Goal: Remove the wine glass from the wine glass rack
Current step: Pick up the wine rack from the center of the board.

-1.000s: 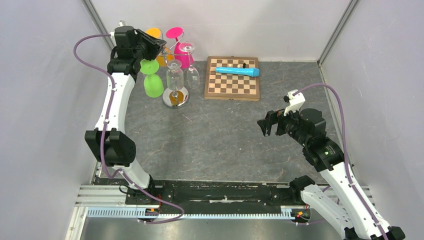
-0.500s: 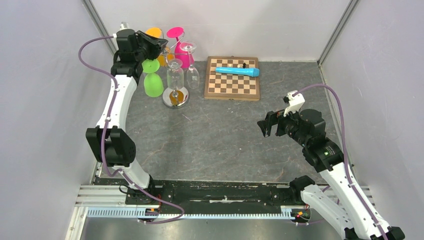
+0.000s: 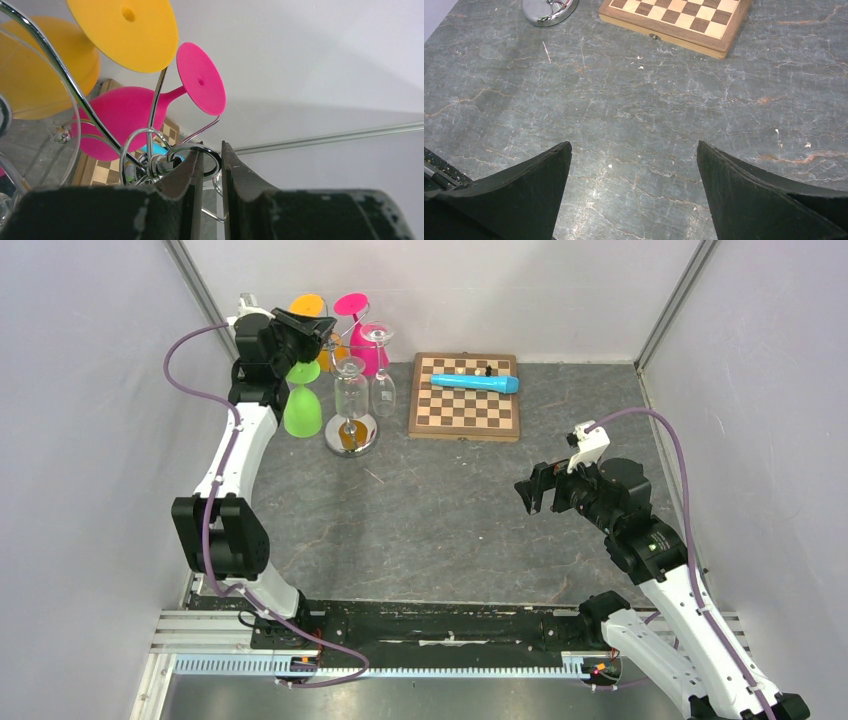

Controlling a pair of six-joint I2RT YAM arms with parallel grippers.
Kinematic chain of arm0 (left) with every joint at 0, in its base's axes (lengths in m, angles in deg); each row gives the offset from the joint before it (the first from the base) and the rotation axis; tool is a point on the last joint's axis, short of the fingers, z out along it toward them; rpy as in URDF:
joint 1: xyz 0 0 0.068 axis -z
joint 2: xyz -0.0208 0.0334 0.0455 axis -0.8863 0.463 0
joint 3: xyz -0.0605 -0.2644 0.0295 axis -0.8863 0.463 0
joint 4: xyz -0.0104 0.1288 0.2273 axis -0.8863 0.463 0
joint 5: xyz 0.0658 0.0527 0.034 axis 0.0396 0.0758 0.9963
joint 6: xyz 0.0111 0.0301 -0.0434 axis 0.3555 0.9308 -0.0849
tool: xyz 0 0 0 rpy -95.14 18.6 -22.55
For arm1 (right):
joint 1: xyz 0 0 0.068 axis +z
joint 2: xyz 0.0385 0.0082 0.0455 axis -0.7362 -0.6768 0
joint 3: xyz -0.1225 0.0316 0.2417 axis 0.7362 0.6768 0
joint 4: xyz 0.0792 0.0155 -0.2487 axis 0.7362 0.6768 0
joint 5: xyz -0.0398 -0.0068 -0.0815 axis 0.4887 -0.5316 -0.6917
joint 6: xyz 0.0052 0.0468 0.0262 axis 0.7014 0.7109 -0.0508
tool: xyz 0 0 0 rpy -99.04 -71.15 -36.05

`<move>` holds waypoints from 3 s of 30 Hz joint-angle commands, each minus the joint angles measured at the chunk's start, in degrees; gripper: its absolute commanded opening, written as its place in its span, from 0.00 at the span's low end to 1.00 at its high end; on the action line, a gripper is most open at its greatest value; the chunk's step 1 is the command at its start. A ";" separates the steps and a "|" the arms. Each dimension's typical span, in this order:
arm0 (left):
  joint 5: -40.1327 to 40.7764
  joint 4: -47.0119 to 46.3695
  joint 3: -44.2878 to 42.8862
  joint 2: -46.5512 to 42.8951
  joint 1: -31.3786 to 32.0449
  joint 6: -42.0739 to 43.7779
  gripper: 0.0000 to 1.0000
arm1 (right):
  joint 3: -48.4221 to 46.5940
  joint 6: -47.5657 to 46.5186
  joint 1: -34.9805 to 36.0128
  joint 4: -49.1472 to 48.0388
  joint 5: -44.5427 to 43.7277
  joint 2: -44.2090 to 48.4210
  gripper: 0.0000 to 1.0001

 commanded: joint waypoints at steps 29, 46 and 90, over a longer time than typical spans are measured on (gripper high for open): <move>-2.28 -8.76 1.72 -7.36 0.04 -3.64 0.02 | -0.19 -0.63 0.13 -1.68 0.88 1.99 0.98; -3.30 -11.04 0.58 -9.45 0.01 -4.06 0.02 | -0.76 -0.04 0.11 -1.31 1.20 1.95 0.98; -4.59 -11.48 -7.78 -8.53 -0.57 -7.26 0.02 | -2.47 0.29 0.13 -1.01 1.75 0.54 0.98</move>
